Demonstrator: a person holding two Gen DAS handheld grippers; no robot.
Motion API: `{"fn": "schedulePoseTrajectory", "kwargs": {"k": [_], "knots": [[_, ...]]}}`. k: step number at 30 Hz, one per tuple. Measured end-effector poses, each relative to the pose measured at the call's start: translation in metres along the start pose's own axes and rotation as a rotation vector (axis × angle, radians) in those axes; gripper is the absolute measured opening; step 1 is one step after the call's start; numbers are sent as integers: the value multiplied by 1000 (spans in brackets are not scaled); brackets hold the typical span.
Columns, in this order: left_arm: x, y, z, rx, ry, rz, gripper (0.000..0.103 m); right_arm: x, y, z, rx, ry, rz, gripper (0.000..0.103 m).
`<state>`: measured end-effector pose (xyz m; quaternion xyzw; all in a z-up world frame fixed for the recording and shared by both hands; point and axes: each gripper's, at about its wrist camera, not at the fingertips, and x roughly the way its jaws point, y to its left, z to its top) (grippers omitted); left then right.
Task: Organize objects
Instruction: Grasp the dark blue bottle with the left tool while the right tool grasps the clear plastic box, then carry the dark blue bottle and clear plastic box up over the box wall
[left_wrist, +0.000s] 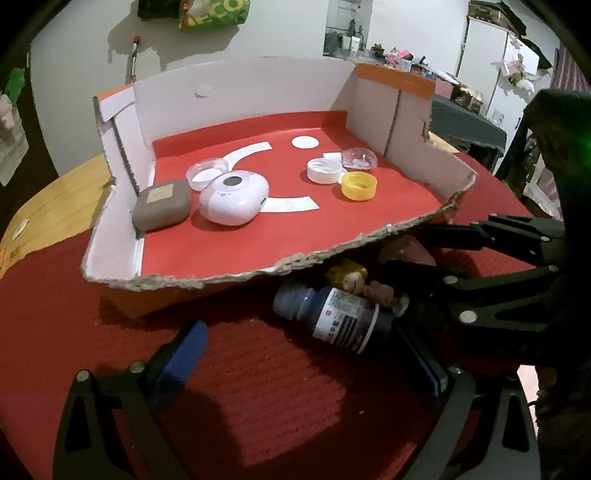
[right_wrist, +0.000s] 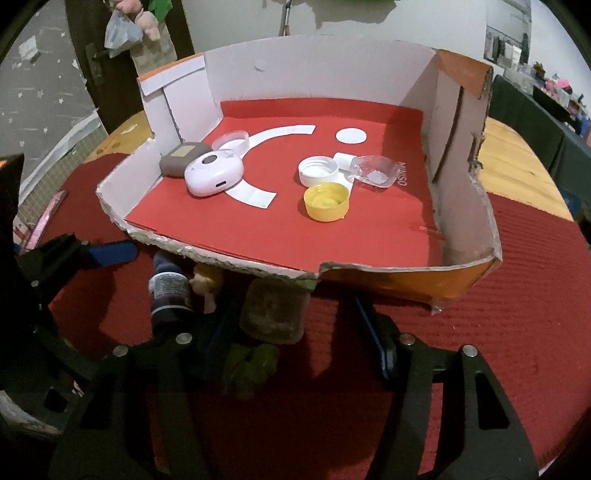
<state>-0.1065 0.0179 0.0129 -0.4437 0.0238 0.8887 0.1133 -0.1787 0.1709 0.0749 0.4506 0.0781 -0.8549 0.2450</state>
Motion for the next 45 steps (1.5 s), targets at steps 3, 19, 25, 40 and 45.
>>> {"fn": "schedulePoseTrajectory", "kwargs": {"k": [3,19,25,40,45], "knots": [[1,-2,1,8,-2,0,94,0,0,-1,-12,-2,-16,49],[-16,-3,-5,-3,-37,-18,60,-23,4,-5,-22,-45,-7,36],[-30,-6,-4,2,-66,-12,60,-39,11,-3,-34,-75,10,36],[-51,-6,-2,-4,-112,-35,60,-56,21,-2,-42,-105,48,35],[-66,-2,9,-9,-158,-25,60,-68,23,7,-52,-137,58,34]]}}
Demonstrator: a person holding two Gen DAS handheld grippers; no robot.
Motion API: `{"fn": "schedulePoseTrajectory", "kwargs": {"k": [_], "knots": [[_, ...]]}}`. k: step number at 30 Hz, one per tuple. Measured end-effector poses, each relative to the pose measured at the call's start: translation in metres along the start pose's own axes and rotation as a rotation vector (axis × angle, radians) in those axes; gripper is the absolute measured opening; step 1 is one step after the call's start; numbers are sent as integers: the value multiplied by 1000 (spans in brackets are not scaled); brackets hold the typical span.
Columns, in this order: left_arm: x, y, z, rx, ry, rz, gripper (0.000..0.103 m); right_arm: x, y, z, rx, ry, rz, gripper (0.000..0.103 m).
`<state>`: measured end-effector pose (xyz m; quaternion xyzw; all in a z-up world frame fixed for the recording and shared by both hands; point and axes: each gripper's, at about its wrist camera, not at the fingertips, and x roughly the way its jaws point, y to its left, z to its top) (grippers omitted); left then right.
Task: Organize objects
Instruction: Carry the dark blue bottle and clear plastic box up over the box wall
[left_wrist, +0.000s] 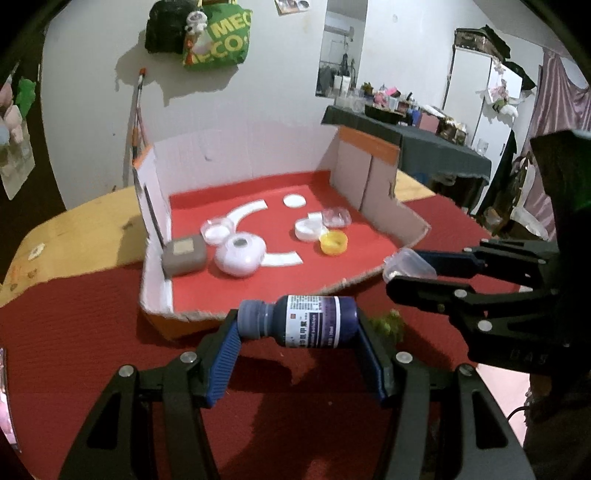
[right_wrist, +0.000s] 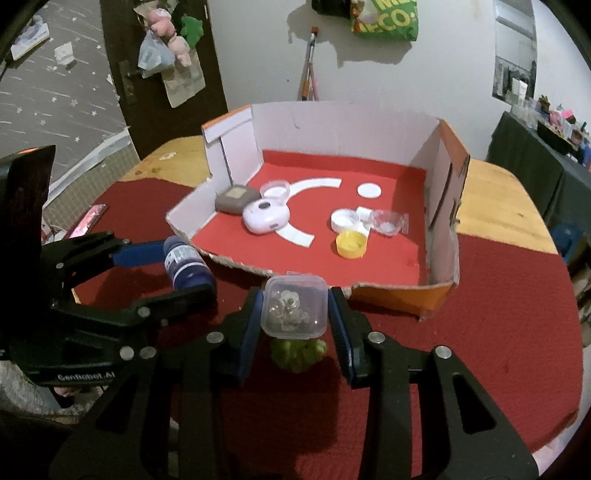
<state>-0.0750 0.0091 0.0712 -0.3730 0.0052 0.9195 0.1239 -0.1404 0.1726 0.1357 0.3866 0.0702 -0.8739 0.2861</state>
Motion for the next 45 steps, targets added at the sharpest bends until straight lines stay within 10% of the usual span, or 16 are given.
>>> {"fn": "schedulePoseTrajectory", "kwargs": {"k": [45], "knots": [[79,38,35,-23,240,11,60,83,-34,40,54,187,122,33]]}}
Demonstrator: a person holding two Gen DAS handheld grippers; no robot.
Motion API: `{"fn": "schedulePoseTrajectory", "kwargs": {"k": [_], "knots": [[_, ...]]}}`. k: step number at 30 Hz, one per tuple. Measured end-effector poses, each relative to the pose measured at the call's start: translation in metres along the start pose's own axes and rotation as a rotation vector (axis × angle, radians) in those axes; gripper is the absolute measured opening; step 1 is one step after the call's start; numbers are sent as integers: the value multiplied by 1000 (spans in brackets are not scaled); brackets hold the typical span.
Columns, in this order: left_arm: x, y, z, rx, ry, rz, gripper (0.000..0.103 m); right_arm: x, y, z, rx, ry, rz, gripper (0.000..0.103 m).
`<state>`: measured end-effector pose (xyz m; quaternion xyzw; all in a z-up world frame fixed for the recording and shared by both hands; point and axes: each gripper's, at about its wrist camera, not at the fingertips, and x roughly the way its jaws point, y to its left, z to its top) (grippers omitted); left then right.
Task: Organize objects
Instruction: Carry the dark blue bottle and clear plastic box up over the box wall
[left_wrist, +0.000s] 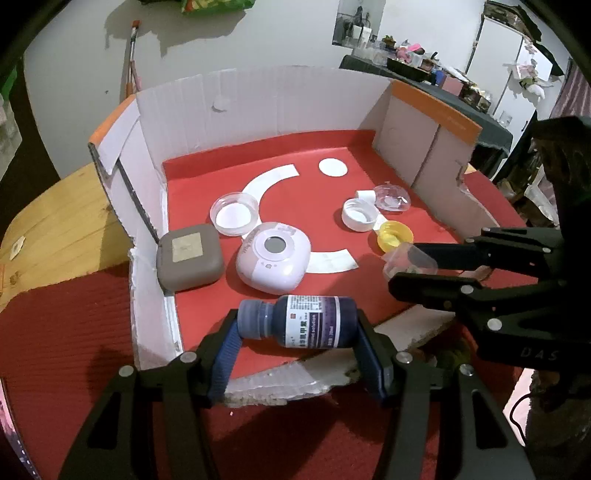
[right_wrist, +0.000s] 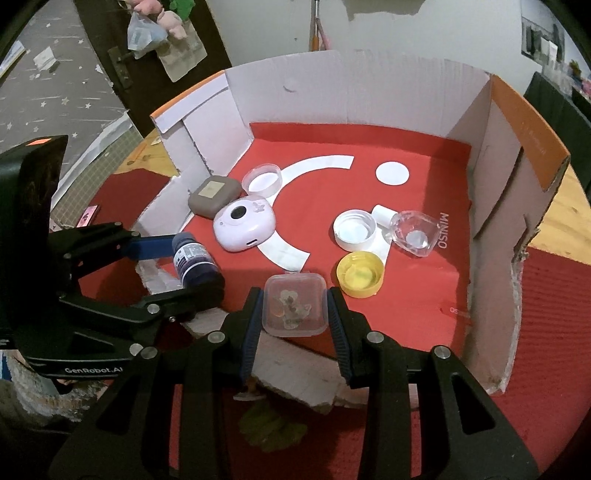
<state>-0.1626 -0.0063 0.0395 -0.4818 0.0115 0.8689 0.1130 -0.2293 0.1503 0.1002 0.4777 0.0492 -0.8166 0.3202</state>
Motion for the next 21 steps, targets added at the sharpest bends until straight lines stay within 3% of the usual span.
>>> {"fn": "schedulePoseTrajectory", "kwargs": {"k": [15,21], "knots": [[10,-2,9,35,15,29,60,12,-6,3,16,26,6,33],[17,2,13,24,22,9,60,15,-11,4,26,29,1,33]]}}
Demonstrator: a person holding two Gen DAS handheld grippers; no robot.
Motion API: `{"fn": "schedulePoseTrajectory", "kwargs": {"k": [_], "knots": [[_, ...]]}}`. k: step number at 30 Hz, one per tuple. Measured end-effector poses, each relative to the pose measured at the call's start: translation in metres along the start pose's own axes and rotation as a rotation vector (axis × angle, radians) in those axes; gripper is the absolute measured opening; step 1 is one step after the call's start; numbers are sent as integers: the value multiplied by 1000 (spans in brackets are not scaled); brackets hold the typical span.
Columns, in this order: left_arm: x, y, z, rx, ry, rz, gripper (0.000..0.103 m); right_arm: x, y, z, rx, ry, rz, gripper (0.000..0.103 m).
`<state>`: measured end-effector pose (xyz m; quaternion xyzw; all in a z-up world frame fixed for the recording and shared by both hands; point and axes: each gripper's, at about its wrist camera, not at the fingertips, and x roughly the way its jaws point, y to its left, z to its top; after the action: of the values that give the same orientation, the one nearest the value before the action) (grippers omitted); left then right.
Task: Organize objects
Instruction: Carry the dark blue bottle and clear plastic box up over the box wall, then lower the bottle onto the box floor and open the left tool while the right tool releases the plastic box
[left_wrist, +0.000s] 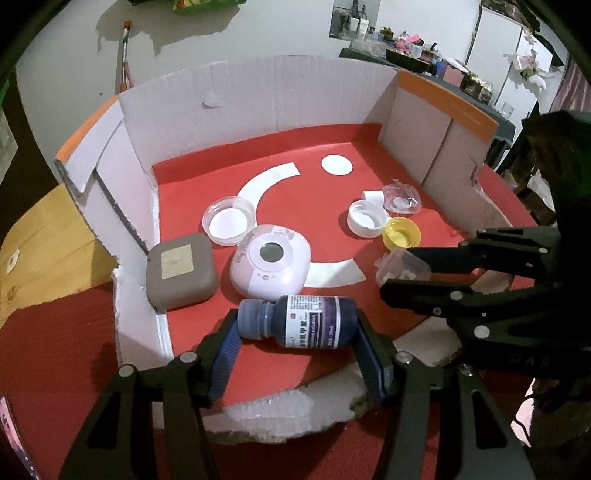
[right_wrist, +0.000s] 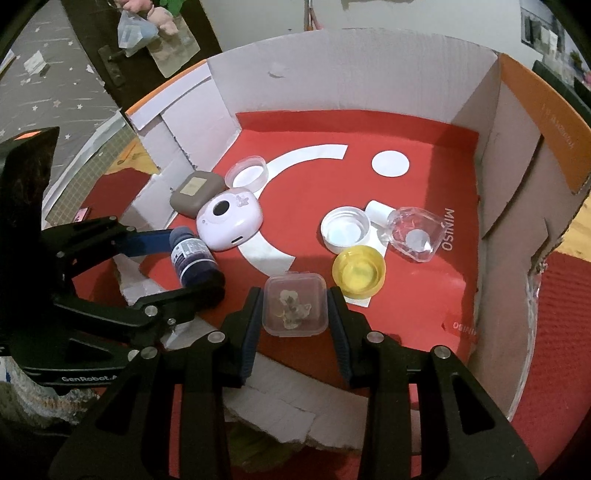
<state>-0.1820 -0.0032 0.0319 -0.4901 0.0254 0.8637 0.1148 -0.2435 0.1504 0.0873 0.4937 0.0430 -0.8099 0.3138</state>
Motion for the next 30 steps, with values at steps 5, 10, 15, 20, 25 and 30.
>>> {"fn": "schedulePoseTrajectory", "kwargs": {"k": [5,10,15,20,25,30], "knots": [[5,3,4,-5,-2,3,60,0,-4,2,3,-7,-16,33],[10,7,10,-24,-15,-1,60,1,-7,4,5,-19,-34,33],[16,7,16,-27,-39,35,60,3,-6,7,-9,-35,-79,33],[21,9,21,-41,-58,51,60,2,-9,8,-10,-56,-147,33],[23,8,21,-36,-68,66,61,1,-12,8,-1,-67,-175,33],[24,9,21,-45,-66,65,61,1,-9,6,-8,-66,-186,33]]}}
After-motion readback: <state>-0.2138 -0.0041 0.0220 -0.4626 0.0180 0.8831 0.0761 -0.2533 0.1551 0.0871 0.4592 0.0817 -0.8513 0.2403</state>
